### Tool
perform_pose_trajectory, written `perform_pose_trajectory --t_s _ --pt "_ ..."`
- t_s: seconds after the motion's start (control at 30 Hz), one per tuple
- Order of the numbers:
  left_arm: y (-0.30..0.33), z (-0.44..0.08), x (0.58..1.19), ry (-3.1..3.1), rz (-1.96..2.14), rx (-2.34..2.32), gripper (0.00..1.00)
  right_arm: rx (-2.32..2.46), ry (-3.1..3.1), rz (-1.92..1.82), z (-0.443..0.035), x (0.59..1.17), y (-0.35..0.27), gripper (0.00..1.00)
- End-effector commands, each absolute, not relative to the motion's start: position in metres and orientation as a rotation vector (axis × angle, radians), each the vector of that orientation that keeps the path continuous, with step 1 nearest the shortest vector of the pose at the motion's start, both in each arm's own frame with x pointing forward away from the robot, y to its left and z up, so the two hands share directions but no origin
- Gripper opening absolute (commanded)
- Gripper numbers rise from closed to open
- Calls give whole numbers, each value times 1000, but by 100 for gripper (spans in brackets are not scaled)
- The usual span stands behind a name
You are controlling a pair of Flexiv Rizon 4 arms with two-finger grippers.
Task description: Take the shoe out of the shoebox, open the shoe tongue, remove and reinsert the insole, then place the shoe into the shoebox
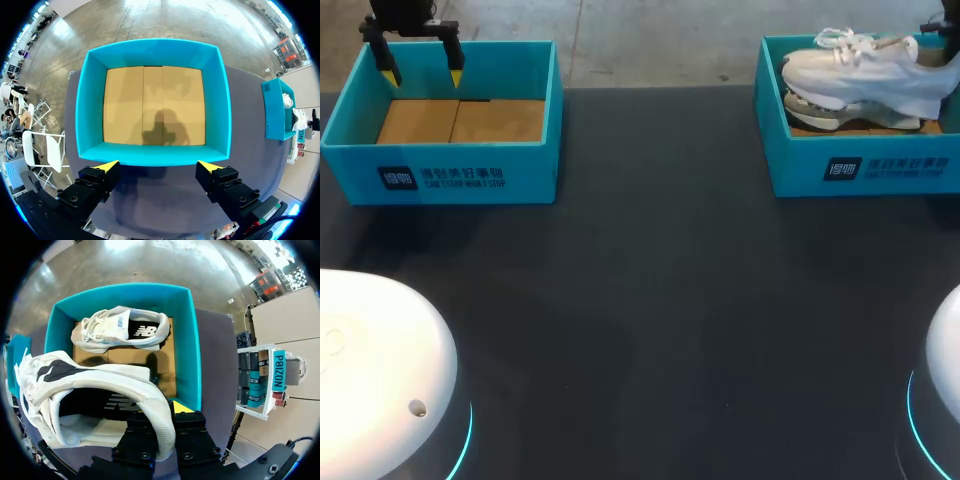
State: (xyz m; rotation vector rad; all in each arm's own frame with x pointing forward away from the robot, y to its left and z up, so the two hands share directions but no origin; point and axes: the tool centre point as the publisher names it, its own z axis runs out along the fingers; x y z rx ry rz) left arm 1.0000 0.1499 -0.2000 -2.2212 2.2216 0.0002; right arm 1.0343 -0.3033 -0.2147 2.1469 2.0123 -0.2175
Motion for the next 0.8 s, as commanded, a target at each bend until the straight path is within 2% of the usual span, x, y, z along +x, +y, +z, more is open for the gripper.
perform_pose_trajectory --t_s 0.03,0.8 --pt "150 -200 1000 2222 0 -2221 100 2119 2006 -219 -181 1024 -295 0" --pt "150 -200 1000 2222 0 -2221 100 2110 2006 -202 -167 1025 -288 0"
